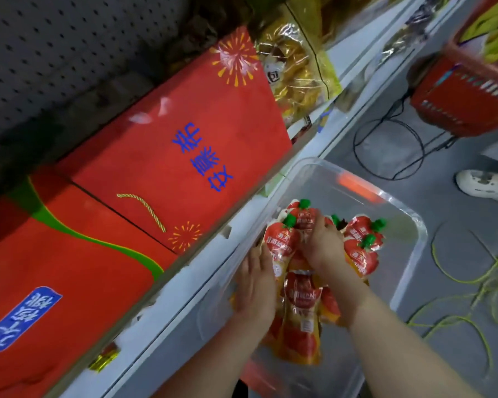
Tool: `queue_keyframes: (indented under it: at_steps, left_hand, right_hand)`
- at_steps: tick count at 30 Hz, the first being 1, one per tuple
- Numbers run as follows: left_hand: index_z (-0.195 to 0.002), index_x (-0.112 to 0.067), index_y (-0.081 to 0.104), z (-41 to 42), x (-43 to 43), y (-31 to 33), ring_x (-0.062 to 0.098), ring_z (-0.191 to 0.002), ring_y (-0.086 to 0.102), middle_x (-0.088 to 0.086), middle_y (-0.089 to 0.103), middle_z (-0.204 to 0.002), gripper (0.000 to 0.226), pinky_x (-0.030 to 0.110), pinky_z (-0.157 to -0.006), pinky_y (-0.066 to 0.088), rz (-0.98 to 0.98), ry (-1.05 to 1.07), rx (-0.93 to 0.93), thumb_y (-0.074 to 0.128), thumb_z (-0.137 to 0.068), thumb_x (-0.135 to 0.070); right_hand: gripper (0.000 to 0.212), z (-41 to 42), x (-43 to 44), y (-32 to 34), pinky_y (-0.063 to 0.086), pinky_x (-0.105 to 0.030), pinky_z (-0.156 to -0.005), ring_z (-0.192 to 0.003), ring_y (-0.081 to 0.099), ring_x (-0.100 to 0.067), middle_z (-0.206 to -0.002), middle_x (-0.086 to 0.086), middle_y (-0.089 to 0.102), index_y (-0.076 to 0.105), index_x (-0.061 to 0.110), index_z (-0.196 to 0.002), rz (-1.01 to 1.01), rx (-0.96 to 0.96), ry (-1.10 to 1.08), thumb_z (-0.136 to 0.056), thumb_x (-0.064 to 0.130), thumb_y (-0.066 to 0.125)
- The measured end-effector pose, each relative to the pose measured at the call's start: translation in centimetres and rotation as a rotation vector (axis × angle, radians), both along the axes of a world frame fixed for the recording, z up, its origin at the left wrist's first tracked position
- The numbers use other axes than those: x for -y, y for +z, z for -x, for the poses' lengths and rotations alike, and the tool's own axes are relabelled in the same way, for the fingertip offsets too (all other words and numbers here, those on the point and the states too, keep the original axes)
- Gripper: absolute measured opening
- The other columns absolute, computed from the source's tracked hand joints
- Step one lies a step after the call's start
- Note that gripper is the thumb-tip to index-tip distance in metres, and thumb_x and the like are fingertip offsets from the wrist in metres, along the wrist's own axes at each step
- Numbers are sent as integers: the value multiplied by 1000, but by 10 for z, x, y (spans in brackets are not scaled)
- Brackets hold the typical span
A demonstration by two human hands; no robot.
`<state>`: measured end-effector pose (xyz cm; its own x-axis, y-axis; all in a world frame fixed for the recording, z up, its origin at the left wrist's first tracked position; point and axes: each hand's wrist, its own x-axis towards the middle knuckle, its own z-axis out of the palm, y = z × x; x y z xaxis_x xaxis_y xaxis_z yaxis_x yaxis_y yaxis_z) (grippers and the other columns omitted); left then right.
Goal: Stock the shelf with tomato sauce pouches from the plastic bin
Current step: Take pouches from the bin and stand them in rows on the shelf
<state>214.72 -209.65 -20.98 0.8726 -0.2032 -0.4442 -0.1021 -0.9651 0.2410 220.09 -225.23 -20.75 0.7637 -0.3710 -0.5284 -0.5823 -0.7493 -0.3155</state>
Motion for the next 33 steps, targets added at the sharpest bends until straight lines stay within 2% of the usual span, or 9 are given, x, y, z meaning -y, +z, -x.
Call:
queue_keyframes:
  at_steps: [2,4,8,15,22,25,27,30,33]
  left_hand:
    - [-139,-7,49,-2,9,4,31,-103,64,14,65,-121,104,40,-86,56,-99,47,3,90,-47,-33]
    - [-146,-6,38,-2,17,6,32,-111,60,16,58,-127,104,42,-90,52,-117,156,-13,87,-57,-32]
    - [-142,-15,37,4,23,25,29,-119,56,8,57,-131,85,41,-96,48,-53,305,-80,81,-70,-31]
    - [-151,-29,21,21,9,51,22,-132,46,3,35,-151,75,29,-105,39,287,410,-165,62,-88,-22]
    - [-117,-47,47,31,-7,107,0,-102,62,-26,62,-108,39,9,-78,43,681,690,-112,68,-88,-31]
    - [-96,-49,46,28,-12,150,-18,-89,54,-34,55,-92,27,-1,-74,40,788,759,-90,63,-92,-29]
    - [-99,-45,54,25,-16,175,-12,-93,60,-25,64,-97,13,12,-83,49,876,801,-92,61,-92,-37]
    - [-118,-39,57,19,-24,214,-3,-100,63,-20,67,-112,36,25,-88,54,991,858,-41,63,-85,-51]
    - [-123,-36,56,17,-35,260,10,-107,65,-13,69,-116,59,42,-95,53,1061,861,23,67,-74,-68]
  right_hand:
    - [89,-4,7,1,39,-45,-105,-124,51,-43,-139,-23,50,15,8,-153,-45,-37,13,-87,39,66]
    - [98,-6,13,4,41,-44,-105,-122,55,-40,-134,-20,56,21,4,-147,-71,-141,48,-76,40,78]
    - [75,0,15,6,45,-35,-96,-112,61,-35,-118,-16,66,47,3,-130,-121,-256,53,-72,35,82]
    - [51,8,20,27,48,-35,-88,-109,64,-33,-122,-11,66,49,13,-128,-359,-103,-186,-85,29,71]
    - [62,24,37,84,52,-50,-97,-103,67,-29,-112,-6,71,58,17,-126,-661,-142,-241,-72,-3,81]
    - [38,22,32,132,56,-45,-89,-94,71,-30,-100,-9,75,66,11,-115,-804,-16,-307,-79,6,80]
    - [27,21,27,166,58,-47,-87,-89,74,-29,-94,-6,78,70,17,-107,-868,55,-300,-82,23,79]
    - [36,17,19,217,58,-50,-87,-88,75,-26,-94,-2,79,71,24,-105,-873,159,-187,-75,44,81]
    - [23,11,10,270,61,-45,-79,-83,76,-27,-92,-6,78,72,20,-103,-922,254,-88,-83,31,76]
